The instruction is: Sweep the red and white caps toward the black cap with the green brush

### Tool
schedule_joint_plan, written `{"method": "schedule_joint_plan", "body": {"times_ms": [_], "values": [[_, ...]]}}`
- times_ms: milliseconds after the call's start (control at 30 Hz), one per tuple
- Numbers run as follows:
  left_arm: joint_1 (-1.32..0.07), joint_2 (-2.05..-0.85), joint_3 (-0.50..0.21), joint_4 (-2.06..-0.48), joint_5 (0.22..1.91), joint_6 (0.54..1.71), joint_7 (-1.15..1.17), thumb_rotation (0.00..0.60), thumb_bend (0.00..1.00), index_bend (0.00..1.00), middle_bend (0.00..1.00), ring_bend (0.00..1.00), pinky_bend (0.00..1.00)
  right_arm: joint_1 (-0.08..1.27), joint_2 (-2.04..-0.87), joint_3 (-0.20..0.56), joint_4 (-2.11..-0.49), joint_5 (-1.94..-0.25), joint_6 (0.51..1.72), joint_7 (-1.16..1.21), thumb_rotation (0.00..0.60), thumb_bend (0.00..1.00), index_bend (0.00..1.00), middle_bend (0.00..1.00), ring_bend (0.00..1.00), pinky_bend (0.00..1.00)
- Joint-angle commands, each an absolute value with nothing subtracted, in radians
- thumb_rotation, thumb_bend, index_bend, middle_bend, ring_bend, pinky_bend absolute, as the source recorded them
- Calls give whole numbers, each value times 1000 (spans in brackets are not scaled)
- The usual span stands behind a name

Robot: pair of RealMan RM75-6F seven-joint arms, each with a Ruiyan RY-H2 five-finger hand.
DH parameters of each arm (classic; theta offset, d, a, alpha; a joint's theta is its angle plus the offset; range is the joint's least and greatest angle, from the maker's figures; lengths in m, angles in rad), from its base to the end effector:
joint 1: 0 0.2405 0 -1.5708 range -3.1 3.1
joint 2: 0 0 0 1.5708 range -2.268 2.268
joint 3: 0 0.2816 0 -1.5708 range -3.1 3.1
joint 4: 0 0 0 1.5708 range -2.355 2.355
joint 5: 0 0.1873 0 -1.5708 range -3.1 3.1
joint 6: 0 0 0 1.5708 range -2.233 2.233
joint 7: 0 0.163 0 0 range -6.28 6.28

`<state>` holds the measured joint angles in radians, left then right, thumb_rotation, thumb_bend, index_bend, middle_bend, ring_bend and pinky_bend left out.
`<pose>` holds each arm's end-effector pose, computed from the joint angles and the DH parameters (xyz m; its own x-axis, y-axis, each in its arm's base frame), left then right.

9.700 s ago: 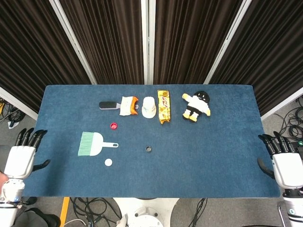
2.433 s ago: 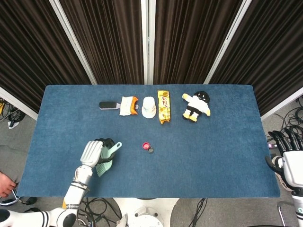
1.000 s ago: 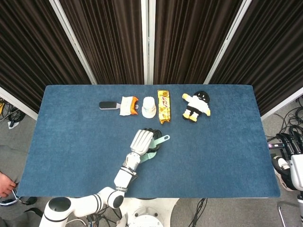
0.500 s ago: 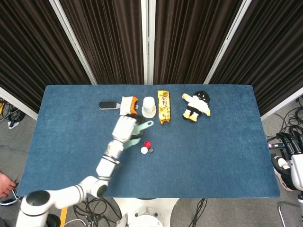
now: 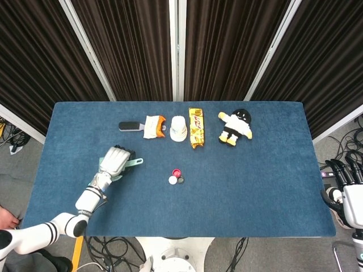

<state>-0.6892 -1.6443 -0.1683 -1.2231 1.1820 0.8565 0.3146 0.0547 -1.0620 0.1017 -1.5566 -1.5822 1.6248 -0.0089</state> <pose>-0.2150 0.3793 -0.0279 0.5462 0.2933 0.7847 0.8264 -0.3416 -0.4476 -0.3147 -0.1975 0.2373 0.4915 0.1823 0.8516 -0.8596 -0.0556 0.5080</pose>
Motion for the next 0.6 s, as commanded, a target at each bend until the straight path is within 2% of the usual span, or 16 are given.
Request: {"method": "schedule_joint_plan", "body": {"times_ms": [33, 100, 267, 367, 433, 500, 600], "values": [[-684, -1642, -174, -1260, 1157, 853, 287, 600, 86, 219, 289, 261, 303, 55, -1060, 102, -1559, -1581, 1624, -11, 600, 150, 183, 192, 79, 146], [-671, -1635, -183, -1274, 1176, 895, 249, 600, 37, 167, 226, 207, 301, 55, -1058, 103, -1560, -1579, 1623, -12, 600, 150, 183, 192, 79, 146], [-587, -1576, -193, -1313, 1248, 1090, 169, 600, 25, 161, 216, 199, 283, 61, -1052, 106, -1556, -1563, 1604, -1, 600, 153, 183, 189, 79, 146], [-516, -1512, -169, -1334, 1271, 1197, 188, 600, 26, 162, 217, 197, 251, 68, -1045, 101, -1551, -1560, 1581, 21, 600, 160, 182, 176, 73, 146], [-465, -1436, -135, -1366, 1275, 1218, 168, 600, 27, 162, 217, 176, 200, 76, -1035, 86, -1554, -1564, 1545, 53, 600, 166, 151, 112, 35, 130], [-418, -1378, -111, -1393, 1273, 1249, 163, 600, 27, 162, 216, 158, 179, 86, -1022, 71, -1561, -1573, 1511, 84, 600, 186, 71, 14, 0, 60], [-335, -1309, -78, -1428, 1270, 1336, 191, 600, 27, 162, 216, 157, 176, 103, -1005, 53, -1568, -1587, 1467, 112, 600, 210, 6, 0, 0, 12]]}}
